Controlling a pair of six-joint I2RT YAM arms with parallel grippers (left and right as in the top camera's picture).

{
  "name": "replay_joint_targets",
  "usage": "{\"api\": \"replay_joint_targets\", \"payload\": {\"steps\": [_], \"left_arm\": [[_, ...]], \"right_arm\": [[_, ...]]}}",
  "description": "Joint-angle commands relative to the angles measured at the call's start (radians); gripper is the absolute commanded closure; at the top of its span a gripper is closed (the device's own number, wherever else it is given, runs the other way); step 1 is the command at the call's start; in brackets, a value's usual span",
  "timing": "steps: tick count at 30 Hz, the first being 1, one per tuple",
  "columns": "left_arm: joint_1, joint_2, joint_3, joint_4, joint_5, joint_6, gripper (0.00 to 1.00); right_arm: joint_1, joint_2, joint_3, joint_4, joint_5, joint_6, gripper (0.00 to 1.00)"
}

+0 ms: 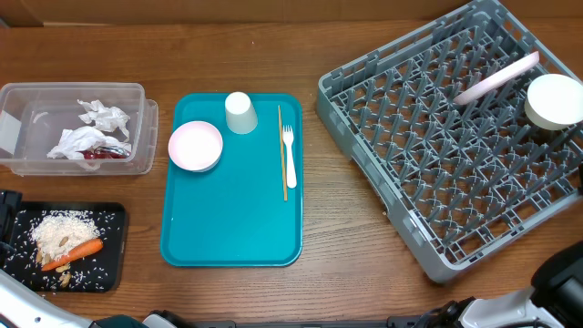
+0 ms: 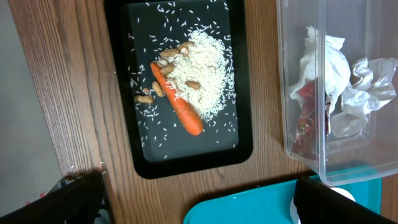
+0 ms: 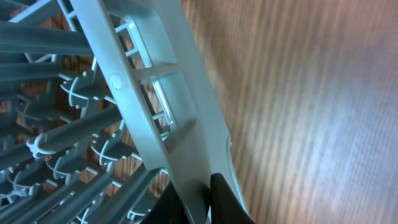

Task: Sort waste into correct bins and load items into the dishwasher

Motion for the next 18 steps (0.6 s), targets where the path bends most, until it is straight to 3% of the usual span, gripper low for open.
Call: {"api": "replay_joint_targets", "payload": {"steps": [1,14,18], "left_arm": [[0.004,-0.009,0.002,0.000,0.004,-0.006,0.00],[0.004,-0.009,0.002,0.000,0.004,-0.006,0.00],[0.004,-0.009,0.002,0.000,0.004,-0.006,0.00]], "right_arm": [[-0.020,-0.101,0.031,-0.006,0.087,0.148,0.96],[-0.017,-0.101,-0.001,-0.111,0.057,0.181,0.96],[-0.017,-0.101,-0.017,-0.110,0.027,0.177,0.86]]}}
